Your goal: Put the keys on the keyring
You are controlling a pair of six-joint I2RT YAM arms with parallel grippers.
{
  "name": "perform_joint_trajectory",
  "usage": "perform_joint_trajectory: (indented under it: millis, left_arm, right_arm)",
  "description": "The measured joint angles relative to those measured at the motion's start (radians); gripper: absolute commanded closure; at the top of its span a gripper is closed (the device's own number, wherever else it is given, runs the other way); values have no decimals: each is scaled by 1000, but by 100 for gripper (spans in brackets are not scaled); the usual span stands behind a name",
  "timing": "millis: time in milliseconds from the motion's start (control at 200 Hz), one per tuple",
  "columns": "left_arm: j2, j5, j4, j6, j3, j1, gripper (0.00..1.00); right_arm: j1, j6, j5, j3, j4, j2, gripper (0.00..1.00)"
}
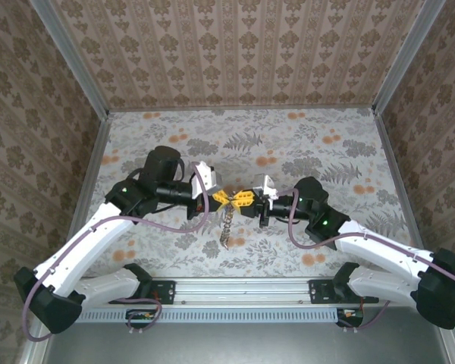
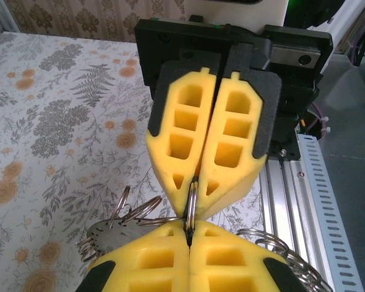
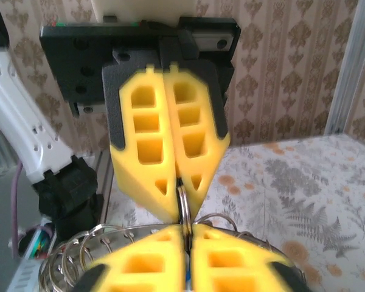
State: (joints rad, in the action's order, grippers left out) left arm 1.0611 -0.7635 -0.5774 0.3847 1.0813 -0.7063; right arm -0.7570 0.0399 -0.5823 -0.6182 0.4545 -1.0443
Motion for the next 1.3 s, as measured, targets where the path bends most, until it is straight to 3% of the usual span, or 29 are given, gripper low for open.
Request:
perform_joint_trajectory:
  millis: [160, 405, 1140, 1205, 1300]
  left_arm:
    - [32, 47, -97, 52, 34, -25, 100]
    - [92, 140, -251, 151, 140, -79, 100]
    - [128, 166, -319, 178, 151, -93, 100]
    - [129, 166, -317, 178, 151, -93, 100]
    - [130, 165, -315, 178, 151, -93, 100]
  right_arm:
    - [-7, 203, -7, -140, -311, 2, 69]
    - [-7, 328, -6, -200, -527, -2, 75]
    - [-23, 281, -26, -200, -511, -58, 80]
    - [-23, 274, -28, -200, -503, -58, 83]
    - [-23, 260, -31, -200, -489, -60, 95]
